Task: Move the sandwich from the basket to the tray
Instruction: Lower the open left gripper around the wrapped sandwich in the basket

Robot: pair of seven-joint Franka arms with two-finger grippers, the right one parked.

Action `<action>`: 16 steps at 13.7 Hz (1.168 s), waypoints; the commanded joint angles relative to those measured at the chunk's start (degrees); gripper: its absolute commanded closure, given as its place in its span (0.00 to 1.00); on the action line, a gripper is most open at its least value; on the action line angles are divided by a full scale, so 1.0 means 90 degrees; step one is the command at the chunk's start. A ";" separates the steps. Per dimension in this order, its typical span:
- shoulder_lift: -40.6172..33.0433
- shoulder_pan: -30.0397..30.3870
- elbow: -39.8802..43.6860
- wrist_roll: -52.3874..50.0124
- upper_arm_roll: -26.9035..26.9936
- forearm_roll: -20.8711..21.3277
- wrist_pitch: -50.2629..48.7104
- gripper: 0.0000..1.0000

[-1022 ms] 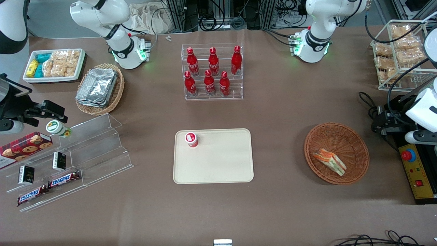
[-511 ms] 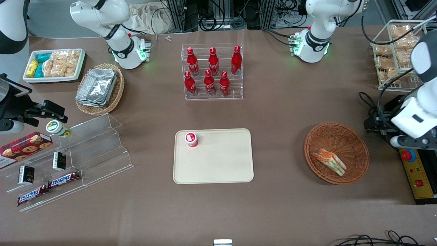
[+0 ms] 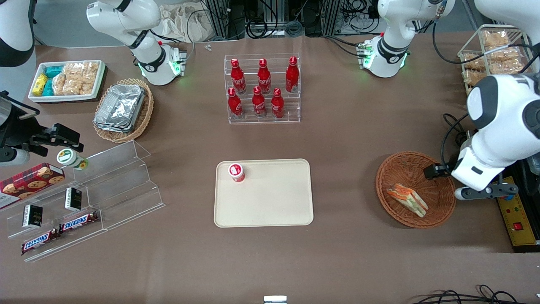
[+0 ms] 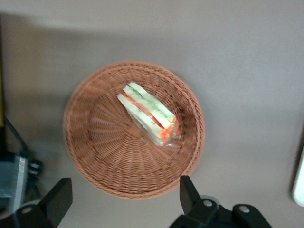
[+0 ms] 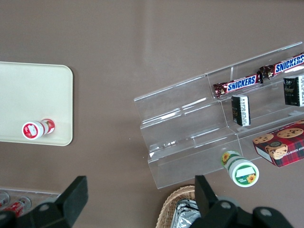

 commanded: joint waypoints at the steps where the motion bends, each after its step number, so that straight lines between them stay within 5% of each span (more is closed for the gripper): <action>1: 0.0354 -0.0046 -0.0005 -0.1319 -0.0009 -0.0124 0.0220 0.00; 16: 0.1702 0.0052 -0.0073 -0.4019 -0.0048 -0.0124 0.1812 0.00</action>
